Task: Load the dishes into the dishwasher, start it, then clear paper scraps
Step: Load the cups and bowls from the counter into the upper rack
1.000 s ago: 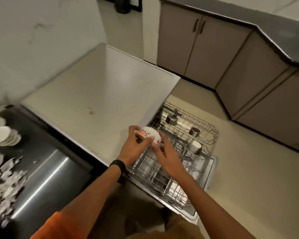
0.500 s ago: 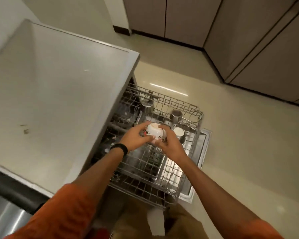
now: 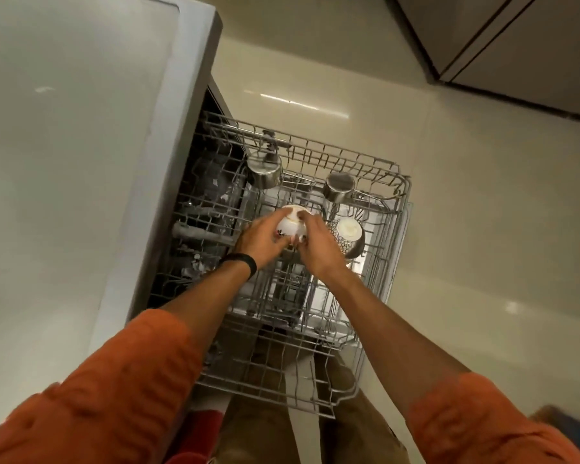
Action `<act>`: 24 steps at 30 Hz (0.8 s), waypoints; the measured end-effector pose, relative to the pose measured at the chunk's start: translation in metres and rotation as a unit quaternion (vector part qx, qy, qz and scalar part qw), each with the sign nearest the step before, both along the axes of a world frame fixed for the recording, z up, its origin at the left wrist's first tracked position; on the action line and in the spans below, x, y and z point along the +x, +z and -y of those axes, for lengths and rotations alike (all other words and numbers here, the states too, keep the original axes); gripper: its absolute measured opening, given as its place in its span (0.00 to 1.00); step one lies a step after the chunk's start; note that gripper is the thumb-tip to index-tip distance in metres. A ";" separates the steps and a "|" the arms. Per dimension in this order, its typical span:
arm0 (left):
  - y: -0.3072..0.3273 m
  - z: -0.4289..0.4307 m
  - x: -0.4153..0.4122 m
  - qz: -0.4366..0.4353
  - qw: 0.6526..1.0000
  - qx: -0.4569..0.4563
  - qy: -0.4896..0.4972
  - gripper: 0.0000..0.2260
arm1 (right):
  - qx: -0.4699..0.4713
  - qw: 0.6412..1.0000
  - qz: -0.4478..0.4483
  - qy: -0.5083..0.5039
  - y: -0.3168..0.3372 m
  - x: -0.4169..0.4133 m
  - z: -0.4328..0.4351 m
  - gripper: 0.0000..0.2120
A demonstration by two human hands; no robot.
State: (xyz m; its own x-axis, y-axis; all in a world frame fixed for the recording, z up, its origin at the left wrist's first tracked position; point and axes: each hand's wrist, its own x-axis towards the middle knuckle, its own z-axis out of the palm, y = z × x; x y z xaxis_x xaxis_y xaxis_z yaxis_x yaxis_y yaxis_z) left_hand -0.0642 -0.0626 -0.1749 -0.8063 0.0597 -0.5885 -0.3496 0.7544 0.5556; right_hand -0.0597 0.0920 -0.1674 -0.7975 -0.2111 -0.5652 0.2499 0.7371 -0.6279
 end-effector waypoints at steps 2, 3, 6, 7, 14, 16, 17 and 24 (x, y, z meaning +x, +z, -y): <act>-0.009 -0.001 -0.003 -0.009 1.000 -0.006 -0.019 0.29 | 0.020 1.000 0.014 0.004 -0.007 -0.001 0.004 0.31; -0.014 -0.001 -0.004 -0.011 0.999 -0.010 -0.030 0.29 | 0.029 0.999 0.020 0.005 -0.010 -0.002 0.005 0.31; -0.020 -0.001 -0.005 -0.015 0.998 -0.024 -0.063 0.28 | 0.051 0.998 0.028 0.008 -0.012 -0.003 0.007 0.32; -0.021 0.000 -0.004 -0.014 0.997 -0.031 -0.072 0.27 | 0.056 0.998 0.033 0.014 -0.012 -0.003 0.007 0.32; -0.004 -0.007 -0.009 -0.014 0.991 -0.078 -0.104 0.27 | 0.094 0.993 0.062 0.044 0.004 -0.006 0.014 0.40; 0.006 -0.007 -0.008 -0.008 0.990 -0.090 -0.111 0.29 | 0.100 0.992 0.063 0.046 0.013 -0.003 0.014 0.42; 0.013 -0.006 -0.006 -0.006 0.990 -0.091 -0.111 0.31 | 0.103 0.992 0.055 0.046 0.020 0.000 0.013 0.42; 0.083 0.003 0.027 -0.073 0.989 -0.065 -0.109 0.23 | 0.099 0.994 -0.009 0.044 0.086 0.032 -0.002 0.37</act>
